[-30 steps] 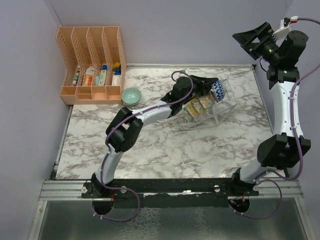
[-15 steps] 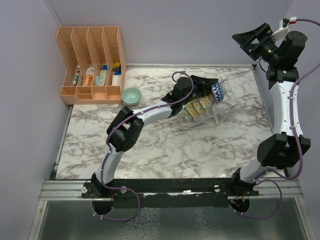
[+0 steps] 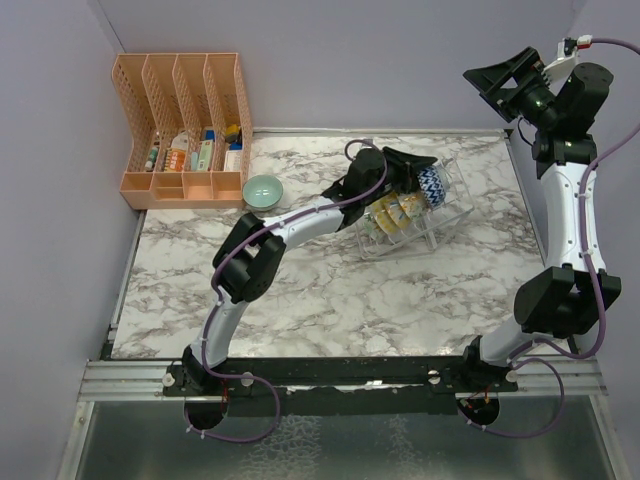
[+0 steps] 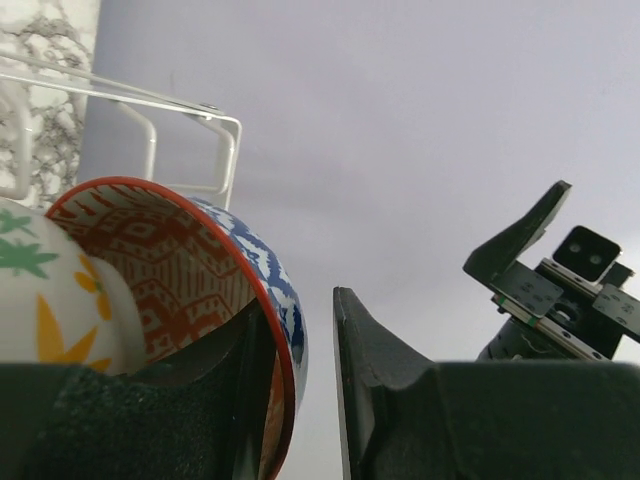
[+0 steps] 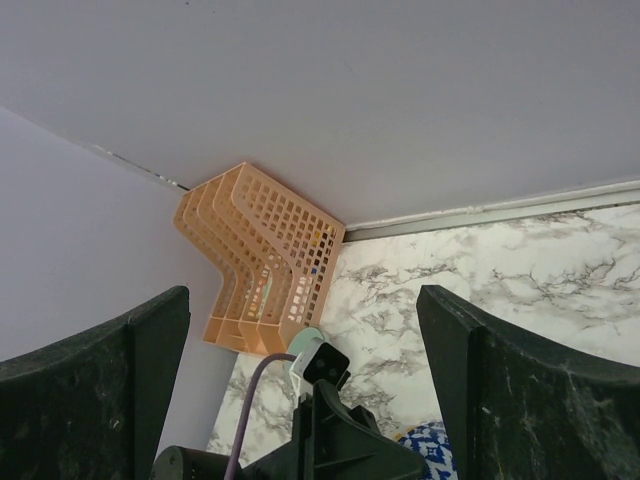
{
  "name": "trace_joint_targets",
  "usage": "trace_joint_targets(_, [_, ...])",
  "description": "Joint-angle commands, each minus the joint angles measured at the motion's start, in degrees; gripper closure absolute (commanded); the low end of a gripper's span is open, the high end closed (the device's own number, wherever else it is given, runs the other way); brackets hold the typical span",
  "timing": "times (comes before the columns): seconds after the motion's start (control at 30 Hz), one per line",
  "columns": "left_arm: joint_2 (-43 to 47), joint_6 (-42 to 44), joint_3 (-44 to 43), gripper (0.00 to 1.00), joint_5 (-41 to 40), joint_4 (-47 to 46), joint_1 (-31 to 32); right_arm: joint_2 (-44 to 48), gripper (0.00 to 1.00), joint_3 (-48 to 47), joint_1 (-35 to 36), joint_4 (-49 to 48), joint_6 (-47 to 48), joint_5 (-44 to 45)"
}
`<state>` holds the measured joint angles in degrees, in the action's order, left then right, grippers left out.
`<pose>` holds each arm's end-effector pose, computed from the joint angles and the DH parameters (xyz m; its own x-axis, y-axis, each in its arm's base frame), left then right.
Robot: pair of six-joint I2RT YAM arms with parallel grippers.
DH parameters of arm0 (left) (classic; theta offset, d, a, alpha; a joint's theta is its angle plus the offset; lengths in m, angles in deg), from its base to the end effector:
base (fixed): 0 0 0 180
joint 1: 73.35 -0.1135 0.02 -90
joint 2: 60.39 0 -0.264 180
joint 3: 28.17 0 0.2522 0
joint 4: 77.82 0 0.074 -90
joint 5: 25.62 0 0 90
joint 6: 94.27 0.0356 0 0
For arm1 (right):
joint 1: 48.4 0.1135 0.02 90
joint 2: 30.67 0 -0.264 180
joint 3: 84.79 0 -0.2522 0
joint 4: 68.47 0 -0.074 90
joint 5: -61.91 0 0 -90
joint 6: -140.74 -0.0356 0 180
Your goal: Load the bowls into the dish rack
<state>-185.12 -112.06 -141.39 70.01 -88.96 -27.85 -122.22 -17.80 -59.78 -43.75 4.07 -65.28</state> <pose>0.3669 -0.3783 0.2794 -0.7400 -0.5990 0.3061 -0.2422 -0.1874 -0.9520 0.3611 -0.0507 0.4639 -0.3543 0.6624 -0.6601 -0.2576 0.6095 0.7498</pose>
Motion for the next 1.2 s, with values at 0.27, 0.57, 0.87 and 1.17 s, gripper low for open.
trace_joint_targets(0.27, [4.3,2.2,2.0,0.66,2.2,4.2,-0.8,0.2,0.04,1.2,-0.5,-2.2,0.4,-1.8])
trace_joint_targets(0.57, [5.9,8.9,-1.9,0.59,5.1,15.0,-1.7,0.9,0.04,2.5,-0.4,-2.9,-0.2,-2.2])
trace_joint_targets(0.87, [8.0,13.4,-2.0,0.53,5.9,20.4,-3.1,1.2,0.04,3.4,-0.5,-3.3,-0.2,-2.3])
trace_joint_targets(1.17, [10.2,16.2,-1.4,0.53,6.1,22.5,-4.7,1.2,0.04,3.7,-0.5,-3.4,-0.1,-2.2])
